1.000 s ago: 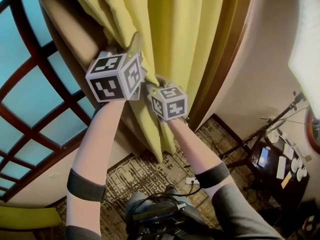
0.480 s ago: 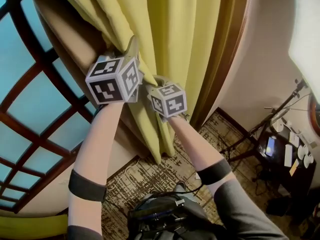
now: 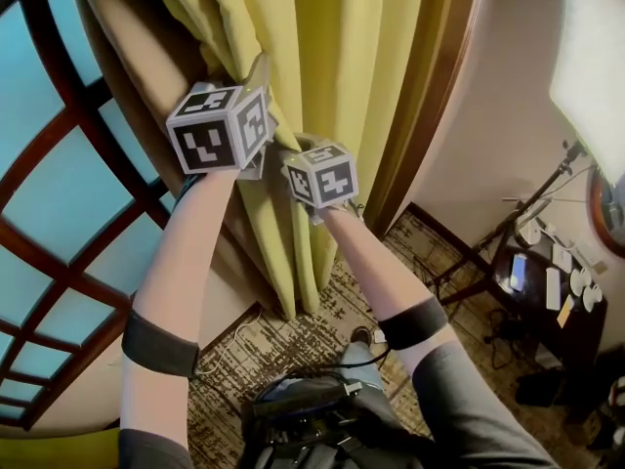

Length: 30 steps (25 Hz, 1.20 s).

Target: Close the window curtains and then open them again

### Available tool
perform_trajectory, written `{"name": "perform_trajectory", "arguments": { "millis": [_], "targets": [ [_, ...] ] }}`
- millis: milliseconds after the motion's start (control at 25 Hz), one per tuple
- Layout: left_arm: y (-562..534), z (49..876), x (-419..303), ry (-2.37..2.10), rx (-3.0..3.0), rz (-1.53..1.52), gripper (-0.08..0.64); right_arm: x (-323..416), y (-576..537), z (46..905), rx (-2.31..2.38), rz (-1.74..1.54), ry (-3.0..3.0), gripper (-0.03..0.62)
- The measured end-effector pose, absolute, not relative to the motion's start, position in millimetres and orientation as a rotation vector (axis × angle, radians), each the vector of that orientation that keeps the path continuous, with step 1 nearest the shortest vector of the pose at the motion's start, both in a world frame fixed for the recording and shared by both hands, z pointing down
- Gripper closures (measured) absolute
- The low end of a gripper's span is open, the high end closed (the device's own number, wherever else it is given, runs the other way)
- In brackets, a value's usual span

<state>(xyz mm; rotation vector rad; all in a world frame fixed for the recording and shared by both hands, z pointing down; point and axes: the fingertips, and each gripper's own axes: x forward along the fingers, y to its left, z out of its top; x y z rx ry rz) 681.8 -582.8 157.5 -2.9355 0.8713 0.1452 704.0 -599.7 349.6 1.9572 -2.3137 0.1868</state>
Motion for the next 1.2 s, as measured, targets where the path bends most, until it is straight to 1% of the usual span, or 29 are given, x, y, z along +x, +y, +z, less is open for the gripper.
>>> {"name": "perform_trajectory", "arguments": {
  "millis": [240,480,800,1000,1200],
  "targets": [
    [-592,147,700,0.899,-2.905,0.160,0.557,723,-608,338,1.954,0.151,-2.340,0.561],
    [-598,131,743,0.894,-2.902,0.178,0.557,768,-613,321,1.981,0.111,-2.356,0.561],
    [-602,105,814,0.834,-2.960,0.240,0.557,845,-618,291,2.063,0.063,-2.356,0.565],
    [-594,114,875,0.733,-2.996,0.171,0.557,903,-613,301,2.146,0.143,-2.301,0.566],
    [-591,115,928,0.668,-3.016,0.177,0.557,956,-612,303,2.220,0.139,-2.224,0.566]
  ]
}}
